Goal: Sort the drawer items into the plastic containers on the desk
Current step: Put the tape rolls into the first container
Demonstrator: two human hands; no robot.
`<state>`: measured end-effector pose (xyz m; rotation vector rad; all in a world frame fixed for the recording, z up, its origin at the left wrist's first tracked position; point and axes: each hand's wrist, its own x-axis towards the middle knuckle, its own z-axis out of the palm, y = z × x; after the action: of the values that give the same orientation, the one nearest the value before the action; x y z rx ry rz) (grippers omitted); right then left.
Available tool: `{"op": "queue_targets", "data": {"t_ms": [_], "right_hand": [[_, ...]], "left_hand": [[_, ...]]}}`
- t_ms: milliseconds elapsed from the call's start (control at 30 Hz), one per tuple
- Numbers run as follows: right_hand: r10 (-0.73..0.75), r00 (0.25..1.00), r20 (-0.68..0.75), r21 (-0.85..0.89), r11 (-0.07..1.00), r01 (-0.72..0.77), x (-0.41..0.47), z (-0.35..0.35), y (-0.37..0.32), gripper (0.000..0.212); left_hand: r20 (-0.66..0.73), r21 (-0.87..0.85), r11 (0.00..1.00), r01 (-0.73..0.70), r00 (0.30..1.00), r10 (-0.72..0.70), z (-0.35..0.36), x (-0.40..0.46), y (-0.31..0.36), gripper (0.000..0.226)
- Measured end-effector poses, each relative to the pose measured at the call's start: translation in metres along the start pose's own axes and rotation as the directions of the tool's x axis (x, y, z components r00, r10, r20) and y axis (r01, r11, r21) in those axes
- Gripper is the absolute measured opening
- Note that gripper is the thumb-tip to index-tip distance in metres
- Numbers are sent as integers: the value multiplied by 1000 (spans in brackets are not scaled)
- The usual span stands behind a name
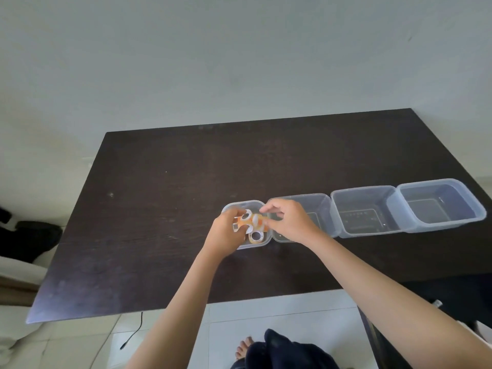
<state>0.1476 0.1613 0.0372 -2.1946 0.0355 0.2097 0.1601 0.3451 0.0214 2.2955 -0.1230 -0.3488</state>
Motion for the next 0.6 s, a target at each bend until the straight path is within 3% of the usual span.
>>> {"op": "queue_targets", "data": {"t_ms": [167, 333, 467, 600], "right_hand": [[-7, 1000, -22, 27, 1000, 8, -35, -30, 20, 19], [-33, 999, -22, 90, 995, 35, -82, -68, 57, 16], [-60, 998, 24, 104, 993, 58, -131, -107, 101, 18], [-55, 994, 91, 68, 997, 49, -189, -158, 167, 19]], "left_hand": [[-50, 12, 1000, 19, 999, -18, 26, -18, 23, 34], [-130, -3, 998, -57, 990, 56, 75, -45, 57, 28], [-172, -33, 995, -98, 981, 91, 136, -80, 101, 27], [-156, -119, 992, -50, 987, 31, 220, -123, 150, 25]]}}
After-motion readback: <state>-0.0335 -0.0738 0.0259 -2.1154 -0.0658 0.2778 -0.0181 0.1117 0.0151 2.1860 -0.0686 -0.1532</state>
